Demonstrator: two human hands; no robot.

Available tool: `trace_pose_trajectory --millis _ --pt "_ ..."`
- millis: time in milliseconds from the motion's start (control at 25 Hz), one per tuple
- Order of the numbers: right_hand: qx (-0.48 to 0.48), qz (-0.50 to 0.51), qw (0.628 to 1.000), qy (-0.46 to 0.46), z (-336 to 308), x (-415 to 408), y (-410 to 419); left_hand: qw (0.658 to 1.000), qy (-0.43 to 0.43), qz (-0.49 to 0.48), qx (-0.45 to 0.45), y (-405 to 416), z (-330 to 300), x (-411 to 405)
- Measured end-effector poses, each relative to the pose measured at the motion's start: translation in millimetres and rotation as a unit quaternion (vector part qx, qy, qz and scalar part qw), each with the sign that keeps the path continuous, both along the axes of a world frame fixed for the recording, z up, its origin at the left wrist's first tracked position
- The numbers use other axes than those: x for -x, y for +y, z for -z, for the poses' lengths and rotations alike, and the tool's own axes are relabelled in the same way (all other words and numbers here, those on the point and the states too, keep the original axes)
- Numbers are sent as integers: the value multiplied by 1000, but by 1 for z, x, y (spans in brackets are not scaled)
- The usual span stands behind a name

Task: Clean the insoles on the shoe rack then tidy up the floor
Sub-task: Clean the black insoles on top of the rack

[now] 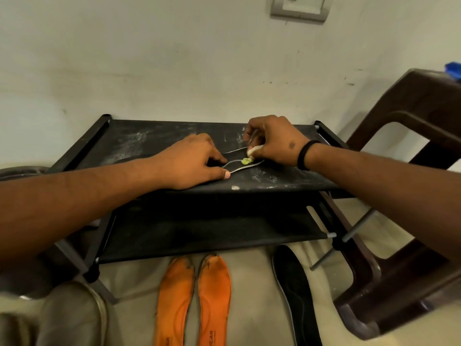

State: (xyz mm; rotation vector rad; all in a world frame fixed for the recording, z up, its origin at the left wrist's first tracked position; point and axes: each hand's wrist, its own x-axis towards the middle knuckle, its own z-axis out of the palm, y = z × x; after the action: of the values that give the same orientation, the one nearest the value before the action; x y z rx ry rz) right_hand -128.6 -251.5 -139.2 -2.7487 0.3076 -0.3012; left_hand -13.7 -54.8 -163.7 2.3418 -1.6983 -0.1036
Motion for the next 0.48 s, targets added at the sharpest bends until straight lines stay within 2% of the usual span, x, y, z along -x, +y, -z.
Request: trace_pose_trajectory --millis 80,280,480 --pt "-20 5 1000 -3 3 -1 2 1000 5 0 6 0 0 0" --pt "30 65 996 45 6 -5 -6 1000 5 2 15 1 0 3" --pt "47 15 991 121 -6 3 8 1000 1 1 11 1 0 6"
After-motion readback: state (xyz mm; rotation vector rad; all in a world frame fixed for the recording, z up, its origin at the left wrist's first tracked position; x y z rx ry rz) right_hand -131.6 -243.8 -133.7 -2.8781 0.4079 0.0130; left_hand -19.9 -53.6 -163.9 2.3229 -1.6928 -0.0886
